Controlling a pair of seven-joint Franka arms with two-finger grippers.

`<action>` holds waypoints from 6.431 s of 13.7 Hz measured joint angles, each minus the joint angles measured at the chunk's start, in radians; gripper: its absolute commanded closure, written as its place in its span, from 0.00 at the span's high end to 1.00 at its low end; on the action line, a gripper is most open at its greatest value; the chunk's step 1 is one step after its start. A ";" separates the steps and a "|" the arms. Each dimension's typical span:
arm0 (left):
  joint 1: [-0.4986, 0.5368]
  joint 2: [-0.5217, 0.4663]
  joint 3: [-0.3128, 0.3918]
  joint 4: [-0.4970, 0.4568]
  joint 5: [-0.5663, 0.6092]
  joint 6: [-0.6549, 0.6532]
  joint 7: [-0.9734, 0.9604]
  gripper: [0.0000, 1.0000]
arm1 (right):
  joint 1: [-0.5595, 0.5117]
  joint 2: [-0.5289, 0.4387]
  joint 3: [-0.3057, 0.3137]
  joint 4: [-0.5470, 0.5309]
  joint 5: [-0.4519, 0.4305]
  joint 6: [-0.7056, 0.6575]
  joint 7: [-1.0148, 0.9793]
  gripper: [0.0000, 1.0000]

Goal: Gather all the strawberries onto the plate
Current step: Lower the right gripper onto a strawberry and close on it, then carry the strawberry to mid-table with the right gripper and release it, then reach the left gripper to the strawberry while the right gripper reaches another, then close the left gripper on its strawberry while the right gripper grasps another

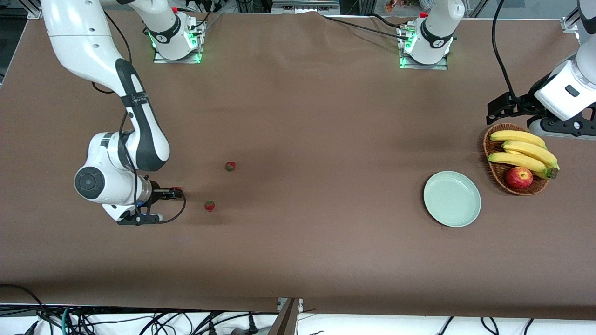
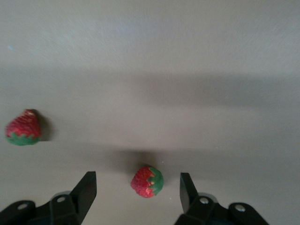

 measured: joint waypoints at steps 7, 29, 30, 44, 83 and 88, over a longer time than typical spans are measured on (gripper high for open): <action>0.001 0.000 0.000 0.000 0.000 0.000 0.000 1.00 | 0.000 0.012 0.000 -0.051 0.006 0.042 0.001 0.48; 0.005 0.000 0.001 0.000 0.000 -0.006 0.000 1.00 | 0.277 0.171 0.270 0.295 0.171 0.288 0.816 0.33; 0.005 0.000 0.001 0.000 0.000 -0.006 0.000 1.00 | 0.325 0.202 0.272 0.321 0.171 0.346 0.882 0.34; -0.004 0.051 -0.004 0.001 -0.002 -0.006 0.008 1.00 | 0.628 0.402 0.170 0.421 0.171 0.767 1.165 0.81; -0.401 0.754 0.054 0.175 -0.183 0.748 0.012 0.00 | 0.223 0.166 -0.051 0.224 0.104 0.058 0.309 0.18; -0.330 0.591 0.160 0.183 -0.025 0.411 0.121 0.00 | 0.232 0.157 0.074 0.331 0.135 0.045 0.524 0.20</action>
